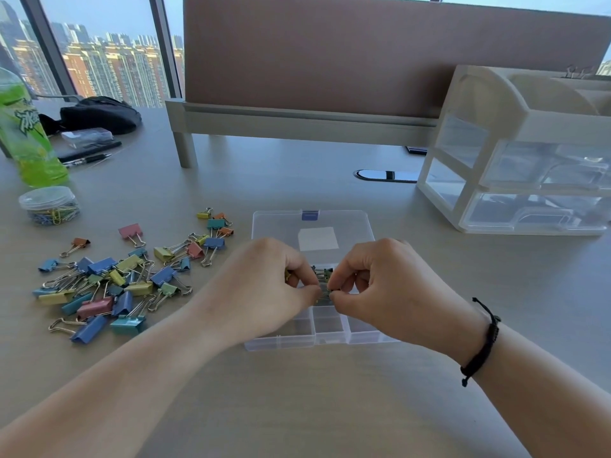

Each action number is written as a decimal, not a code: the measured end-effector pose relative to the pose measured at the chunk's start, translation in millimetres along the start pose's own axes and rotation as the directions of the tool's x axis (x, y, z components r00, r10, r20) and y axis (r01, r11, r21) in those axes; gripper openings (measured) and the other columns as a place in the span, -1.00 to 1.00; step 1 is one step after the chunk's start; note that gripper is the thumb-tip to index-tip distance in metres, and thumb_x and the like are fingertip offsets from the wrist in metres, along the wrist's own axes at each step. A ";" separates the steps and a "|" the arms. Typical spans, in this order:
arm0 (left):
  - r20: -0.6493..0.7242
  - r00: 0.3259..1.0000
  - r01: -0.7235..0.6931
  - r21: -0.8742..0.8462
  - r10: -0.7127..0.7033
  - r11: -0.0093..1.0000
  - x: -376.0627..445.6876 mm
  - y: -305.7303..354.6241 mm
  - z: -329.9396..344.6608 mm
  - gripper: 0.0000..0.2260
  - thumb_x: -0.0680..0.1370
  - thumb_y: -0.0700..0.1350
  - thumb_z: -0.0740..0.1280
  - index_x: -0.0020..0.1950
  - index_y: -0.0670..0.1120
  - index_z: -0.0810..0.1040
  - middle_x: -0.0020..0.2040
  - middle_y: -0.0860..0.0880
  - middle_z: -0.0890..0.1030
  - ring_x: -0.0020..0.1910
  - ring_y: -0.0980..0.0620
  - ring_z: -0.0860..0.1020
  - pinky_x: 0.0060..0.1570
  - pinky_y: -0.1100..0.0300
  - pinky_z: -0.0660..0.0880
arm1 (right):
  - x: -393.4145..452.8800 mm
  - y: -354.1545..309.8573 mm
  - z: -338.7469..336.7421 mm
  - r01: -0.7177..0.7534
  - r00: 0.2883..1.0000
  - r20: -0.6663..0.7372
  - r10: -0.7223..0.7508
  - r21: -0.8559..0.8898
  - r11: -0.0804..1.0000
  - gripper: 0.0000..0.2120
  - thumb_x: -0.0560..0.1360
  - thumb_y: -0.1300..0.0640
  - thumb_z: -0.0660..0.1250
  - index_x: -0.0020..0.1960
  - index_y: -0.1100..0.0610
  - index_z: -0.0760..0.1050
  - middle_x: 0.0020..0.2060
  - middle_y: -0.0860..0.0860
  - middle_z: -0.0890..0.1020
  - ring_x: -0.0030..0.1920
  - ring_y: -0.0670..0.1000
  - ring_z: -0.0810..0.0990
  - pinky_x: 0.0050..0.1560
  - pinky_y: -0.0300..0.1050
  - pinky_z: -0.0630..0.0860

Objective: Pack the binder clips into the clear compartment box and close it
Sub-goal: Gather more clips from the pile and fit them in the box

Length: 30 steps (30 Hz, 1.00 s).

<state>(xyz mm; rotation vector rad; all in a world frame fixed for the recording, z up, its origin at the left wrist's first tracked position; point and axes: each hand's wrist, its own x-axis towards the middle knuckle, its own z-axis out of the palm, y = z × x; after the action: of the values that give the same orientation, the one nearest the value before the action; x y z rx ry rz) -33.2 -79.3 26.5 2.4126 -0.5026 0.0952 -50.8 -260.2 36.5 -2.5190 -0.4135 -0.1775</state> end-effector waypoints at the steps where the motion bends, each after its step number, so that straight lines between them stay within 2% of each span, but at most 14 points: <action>1: 0.000 1.000 0.012 -0.008 -0.012 1.000 0.2 0.1 0.7 -0.92 0.45 0.05 0.48 -0.20 0.08 0.70 -0.38 0.00 0.56 -0.50 0.17 0.39 -0.47 0.33 0.31 | 0.0 -0.4 -0.2 -0.001 1.000 0.003 0.001 -0.001 1.000 -0.92 0.37 0.10 0.46 -0.26 -0.06 0.63 -0.46 -0.42 0.48 -0.38 -0.27 0.48 -0.38 -0.40 0.38; 4: -0.016 0.999 0.030 -0.021 -0.031 0.999 0.5 1.4 4.4 -0.93 0.43 0.00 0.50 -0.24 0.05 0.68 -0.45 0.06 0.48 -0.51 0.19 0.38 -0.50 0.36 0.30 | -0.1 -1.1 -2.1 -0.001 1.000 0.030 0.001 -0.001 1.000 -0.90 0.40 0.11 0.45 -0.24 -0.08 0.63 -0.47 -0.43 0.47 -0.38 -0.28 0.47 -0.38 -0.40 0.38; 10: -0.047 0.998 0.034 0.007 -0.034 0.999 -0.3 1.9 8.2 -0.90 0.38 0.00 0.50 -0.28 0.03 0.65 -0.46 0.07 0.47 -0.50 0.22 0.41 -0.52 0.38 0.31 | -2.8 -2.0 -8.7 0.019 0.996 0.085 -0.015 -0.038 0.999 -0.86 0.46 0.15 0.37 -0.12 -0.07 0.64 -0.41 -0.47 0.48 -0.36 -0.29 0.47 -0.33 -0.43 0.39; 14: -0.034 0.999 0.041 0.001 -0.041 0.999 0.5 0.8 7.2 -0.93 0.39 -0.02 0.49 -0.27 0.04 0.65 -0.45 0.07 0.49 -0.50 0.20 0.41 -0.51 0.36 0.32 | -3.1 -1.1 -9.2 0.020 0.997 0.071 -0.015 -0.065 0.998 -0.85 0.46 0.15 0.36 -0.13 -0.06 0.67 -0.41 -0.21 0.55 -0.29 -0.25 0.50 -0.28 -0.41 0.42; 17: -0.029 0.999 0.041 0.004 -0.041 0.999 0.2 0.1 6.8 -0.93 0.40 -0.03 0.49 -0.27 0.04 0.65 -0.45 0.07 0.49 -0.50 0.20 0.41 -0.51 0.37 0.31 | -2.6 -0.4 -7.6 0.041 0.997 0.072 -0.035 -0.091 0.995 -0.84 0.46 0.14 0.36 -0.12 -0.07 0.68 -0.35 -0.13 0.57 -0.24 -0.18 0.51 -0.24 -0.35 0.46; 19: -0.030 0.999 0.042 0.003 -0.042 0.999 0.5 0.3 6.5 -0.92 0.41 -0.02 0.49 -0.26 0.04 0.65 -0.44 0.07 0.51 -0.49 0.21 0.42 -0.50 0.38 0.32 | -2.3 0.0 -6.9 0.047 0.997 0.064 -0.042 -0.085 0.995 -0.86 0.46 0.13 0.38 -0.13 -0.07 0.68 -0.38 -0.16 0.56 -0.27 -0.21 0.50 -0.26 -0.36 0.44; 22: -0.022 0.999 0.039 -0.005 -0.039 0.999 0.8 0.6 6.1 -0.90 0.42 0.03 0.51 -0.24 0.05 0.66 -0.43 0.06 0.50 -0.48 0.22 0.42 -0.50 0.38 0.32 | -1.6 -0.2 -4.3 0.040 0.998 0.052 -0.037 -0.051 0.998 -0.93 0.46 0.09 0.43 -0.11 -0.07 0.66 -0.41 -0.33 0.54 -0.31 -0.24 0.49 -0.27 -0.41 0.40; 24: -0.019 0.999 0.038 -0.008 -0.038 0.999 0.7 0.5 5.8 -0.89 0.42 0.05 0.51 -0.24 0.05 0.66 -0.42 0.06 0.50 -0.49 0.23 0.41 -0.50 0.38 0.32 | -0.9 -0.1 -2.4 0.039 0.998 0.040 -0.038 -0.041 0.998 -0.93 0.46 0.10 0.44 -0.12 -0.07 0.65 -0.44 -0.32 0.52 -0.32 -0.24 0.49 -0.29 -0.42 0.39; 30: -0.018 0.999 0.037 -0.007 -0.037 0.999 0.6 0.7 5.5 -0.87 0.41 0.08 0.52 -0.24 0.06 0.66 -0.43 0.06 0.49 -0.49 0.24 0.41 -0.48 0.38 0.33 | -1.0 -3.5 -2.0 0.023 0.996 0.089 -0.018 -0.052 0.998 -0.90 0.53 0.11 0.38 -0.15 -0.05 0.60 -0.41 -0.51 0.45 -0.32 -0.33 0.47 -0.28 -0.45 0.37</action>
<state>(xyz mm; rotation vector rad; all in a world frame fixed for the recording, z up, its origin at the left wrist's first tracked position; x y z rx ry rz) -33.3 -83.5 22.8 2.4117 -0.4485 0.0993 -53.0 -258.9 39.8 -2.5828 -0.4761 -0.0857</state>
